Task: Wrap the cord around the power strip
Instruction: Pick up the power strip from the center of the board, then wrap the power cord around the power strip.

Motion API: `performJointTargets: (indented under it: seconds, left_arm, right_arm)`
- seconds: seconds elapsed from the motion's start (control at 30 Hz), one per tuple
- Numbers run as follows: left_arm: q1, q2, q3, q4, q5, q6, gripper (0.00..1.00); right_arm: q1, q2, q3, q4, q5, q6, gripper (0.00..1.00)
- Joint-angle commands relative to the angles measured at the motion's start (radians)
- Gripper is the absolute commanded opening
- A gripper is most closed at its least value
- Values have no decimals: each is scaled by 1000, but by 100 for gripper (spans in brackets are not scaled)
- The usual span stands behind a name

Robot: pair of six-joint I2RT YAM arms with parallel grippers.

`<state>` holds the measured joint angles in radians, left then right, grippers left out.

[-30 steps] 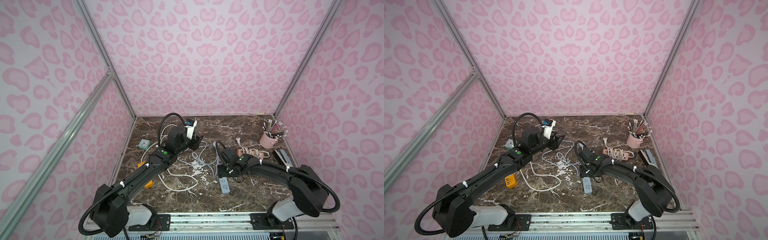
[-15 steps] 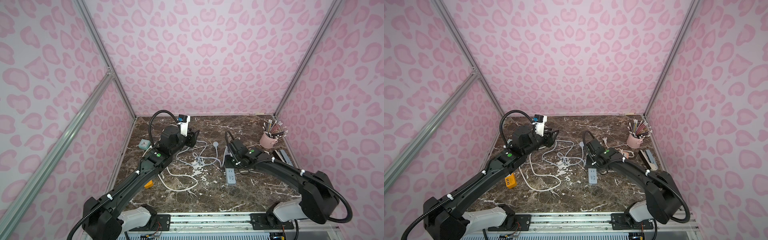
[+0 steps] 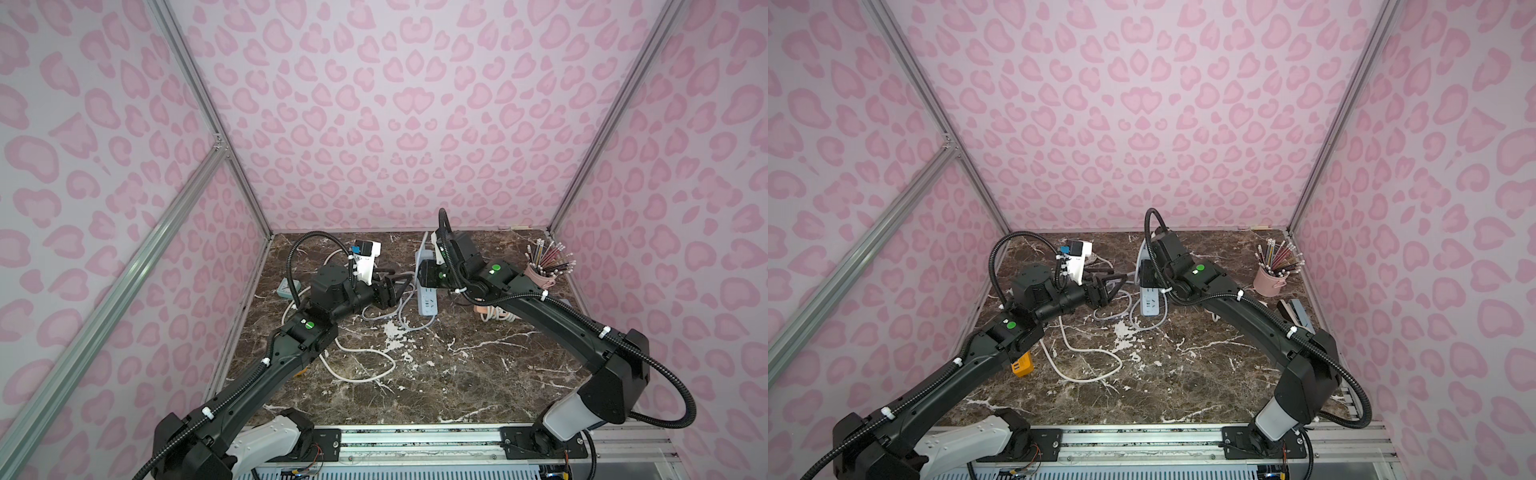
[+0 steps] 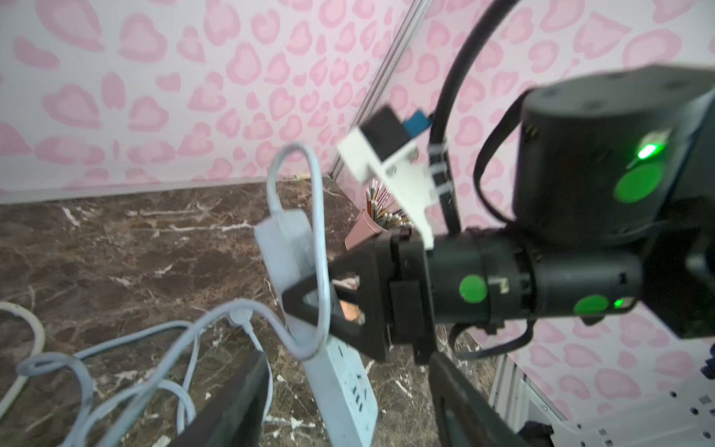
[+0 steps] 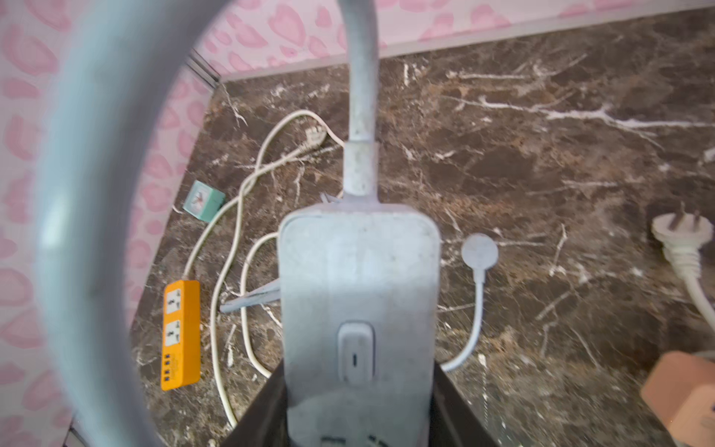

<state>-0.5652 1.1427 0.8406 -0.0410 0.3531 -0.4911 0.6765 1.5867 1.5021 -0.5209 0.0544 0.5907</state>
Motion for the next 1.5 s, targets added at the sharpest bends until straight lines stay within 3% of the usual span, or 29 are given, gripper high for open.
performJointTargets:
  seconds: [0.0,0.1,0.27,0.37,0.5,0.6,0.77,0.83,0.9,0.97,1.03,1.13,1.27,1.4,1.47]
  left_arm:
    - [-11,25,-35,19,30,-29,68]
    - [-13,41,-33,-21,-8,-6,70]
    - [-65,95,-8,1,31,-4,76]
    - [-76,122,-11,-22,-26,13,75]
    - [-70,135,12,-15,-48,17,64]
    - [-68,130,22,27,-47,-28,49]
    - [-67,87,45,18,-93,-56,50]
    - [-65,76,44,12,-86,-47,24]
    - [-63,74,51,3,-88,-42,11]
    - [-55,71,84,-26,-101,-24,4]
    - [-35,72,145,-73,-104,6,3]
    - [-1,88,273,-169,-91,79,3]
    - [24,144,433,-248,-17,124,3]
    - [24,200,597,-308,65,131,3]
    - [23,212,654,-343,74,145,3]
  right_arm:
    - [5,-10,0,120,-26,71,21]
    - [8,-32,-32,183,-53,132,21]
    - [22,-41,-52,245,-59,203,23]
    - [27,-61,-58,301,-76,237,23]
    - [48,-62,-34,306,-74,251,23]
    - [51,-68,-43,332,-84,258,23]
    - [49,-88,-73,372,-61,262,23]
    - [49,-94,-75,397,-57,258,24]
    - [49,-93,-77,442,-67,243,34]
    - [36,-87,-61,494,-136,183,54]
    - [1,-96,-27,460,-166,119,64]
    - [-70,-158,-91,504,-217,42,70]
    - [-132,-231,-332,734,-199,-30,76]
    - [-86,-194,-520,992,-230,-155,80]
    - [-6,-161,-575,1134,-219,-312,85]
